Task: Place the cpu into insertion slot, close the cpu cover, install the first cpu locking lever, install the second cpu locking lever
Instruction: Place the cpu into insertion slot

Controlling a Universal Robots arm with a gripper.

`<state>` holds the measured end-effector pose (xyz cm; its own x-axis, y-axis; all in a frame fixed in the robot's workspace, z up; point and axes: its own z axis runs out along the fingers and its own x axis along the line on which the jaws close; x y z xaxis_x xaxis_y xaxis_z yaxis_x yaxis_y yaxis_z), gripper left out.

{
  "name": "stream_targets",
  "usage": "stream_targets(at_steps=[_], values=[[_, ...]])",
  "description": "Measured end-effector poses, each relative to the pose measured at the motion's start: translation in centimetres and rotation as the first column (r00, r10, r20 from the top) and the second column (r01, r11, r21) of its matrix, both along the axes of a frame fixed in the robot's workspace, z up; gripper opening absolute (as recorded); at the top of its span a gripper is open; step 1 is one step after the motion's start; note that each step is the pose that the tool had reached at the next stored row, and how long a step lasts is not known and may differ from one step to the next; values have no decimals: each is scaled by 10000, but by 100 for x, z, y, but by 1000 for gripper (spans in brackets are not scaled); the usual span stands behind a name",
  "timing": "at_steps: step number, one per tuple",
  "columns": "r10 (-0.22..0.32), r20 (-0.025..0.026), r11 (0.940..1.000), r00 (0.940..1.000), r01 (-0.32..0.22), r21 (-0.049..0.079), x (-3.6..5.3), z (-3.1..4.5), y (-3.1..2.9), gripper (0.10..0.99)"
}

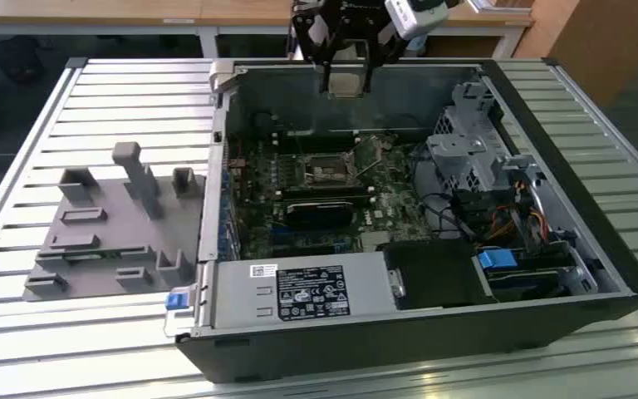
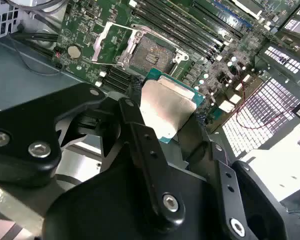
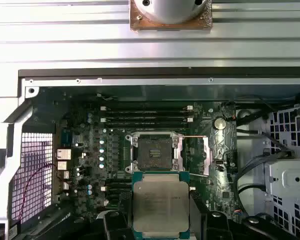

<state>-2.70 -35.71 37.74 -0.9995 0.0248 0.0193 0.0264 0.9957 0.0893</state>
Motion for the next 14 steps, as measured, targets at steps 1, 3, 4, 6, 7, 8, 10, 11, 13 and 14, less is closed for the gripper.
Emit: stream_targets(at_steps=[1, 3, 4, 6, 7, 8, 10, 11, 13, 14], values=[[0, 0, 10000, 10000, 0, 0, 0, 0, 0, 537], [-8, -1, 10000, 10000, 8, 0, 0, 0, 0, 537], [-41, 0, 10000, 10000, 41, 1, 0, 0, 0, 537], [-266, 0, 9996, 9996, 266, -1, 0, 0, 0, 537], [-447, -1, 9990, 9990, 447, -1, 0, 0, 0, 537], [-625, -1, 9980, 9980, 625, -1, 0, -1, 0, 537], [-983, 0, 9952, 9952, 983, 0, 0, -2, 0, 537], [-1164, -1, 9932, 9932, 1164, -1, 0, -2, 0, 537], [-1529, -1, 9882, 9882, 1529, -1, 0, -5, 0, 537], [-1689, 0, 9856, 9856, 1689, -2, 0, -5, 0, 537]])
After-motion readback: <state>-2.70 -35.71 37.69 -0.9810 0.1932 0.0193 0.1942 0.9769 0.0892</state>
